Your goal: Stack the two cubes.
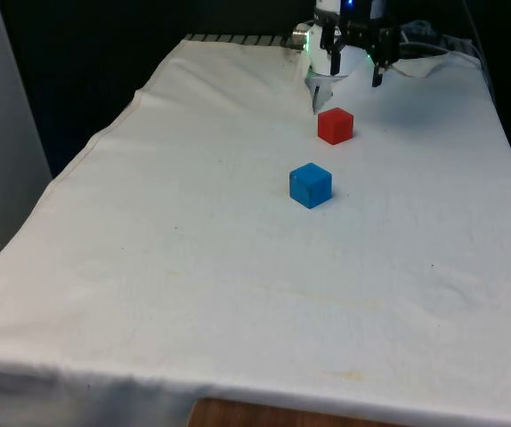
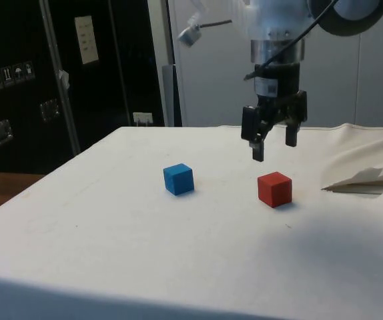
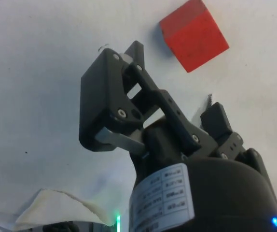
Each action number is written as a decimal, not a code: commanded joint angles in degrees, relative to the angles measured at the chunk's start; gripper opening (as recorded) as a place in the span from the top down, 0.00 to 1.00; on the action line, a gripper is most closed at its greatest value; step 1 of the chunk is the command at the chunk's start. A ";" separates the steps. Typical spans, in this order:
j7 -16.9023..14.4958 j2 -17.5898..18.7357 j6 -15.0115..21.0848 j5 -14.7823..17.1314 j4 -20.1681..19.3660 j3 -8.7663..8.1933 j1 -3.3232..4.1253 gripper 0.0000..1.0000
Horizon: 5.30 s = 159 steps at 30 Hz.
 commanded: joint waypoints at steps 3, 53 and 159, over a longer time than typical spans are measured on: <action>0.69 1.38 1.49 -0.17 -0.23 -0.34 -0.46 0.00; 1.32 18.16 15.18 0.57 2.12 -6.02 -0.74 0.00; 1.83 6.70 -8.14 -0.06 13.87 -8.25 -0.57 1.00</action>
